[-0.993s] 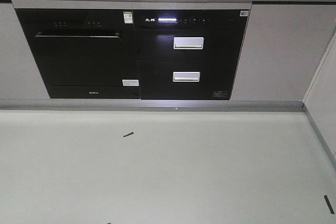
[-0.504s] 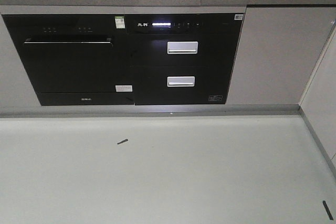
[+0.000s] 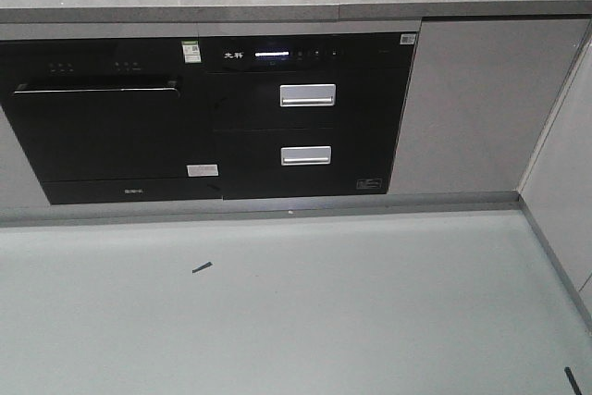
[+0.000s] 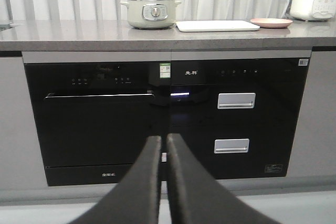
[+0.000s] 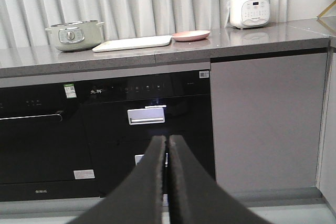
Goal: Transfer vegetables to tray and serve
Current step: 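Drive the base forward toward the counter with the pot and tray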
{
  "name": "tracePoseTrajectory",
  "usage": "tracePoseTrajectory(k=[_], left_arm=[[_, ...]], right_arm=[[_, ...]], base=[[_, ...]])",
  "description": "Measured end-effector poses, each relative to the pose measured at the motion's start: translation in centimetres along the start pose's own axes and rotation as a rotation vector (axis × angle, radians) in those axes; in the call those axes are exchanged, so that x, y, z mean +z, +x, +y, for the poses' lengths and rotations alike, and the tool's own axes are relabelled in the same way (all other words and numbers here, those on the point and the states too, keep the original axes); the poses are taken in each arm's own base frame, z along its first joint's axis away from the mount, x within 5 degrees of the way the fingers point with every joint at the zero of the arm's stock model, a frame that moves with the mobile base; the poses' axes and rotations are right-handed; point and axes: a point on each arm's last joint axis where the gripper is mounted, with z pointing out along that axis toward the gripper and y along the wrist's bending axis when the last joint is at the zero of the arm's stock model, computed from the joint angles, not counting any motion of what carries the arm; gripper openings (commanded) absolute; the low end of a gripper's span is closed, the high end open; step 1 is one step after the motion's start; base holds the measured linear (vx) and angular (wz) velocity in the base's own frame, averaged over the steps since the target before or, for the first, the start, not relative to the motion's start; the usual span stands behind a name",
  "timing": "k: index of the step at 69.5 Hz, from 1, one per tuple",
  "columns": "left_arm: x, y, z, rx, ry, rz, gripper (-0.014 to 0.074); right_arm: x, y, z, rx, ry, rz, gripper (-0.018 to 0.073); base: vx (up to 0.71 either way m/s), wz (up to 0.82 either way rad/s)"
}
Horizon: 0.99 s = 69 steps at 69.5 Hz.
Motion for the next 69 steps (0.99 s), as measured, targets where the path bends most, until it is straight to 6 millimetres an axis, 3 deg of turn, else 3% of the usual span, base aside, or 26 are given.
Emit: tracePoseTrajectory(k=[69], left_arm=[[0.0,0.0,0.0,0.0,0.0,0.0,-0.0006]], right_arm=[[0.0,0.0,0.0,0.0,0.0,0.0,-0.0003]], base=[[0.09,-0.01]])
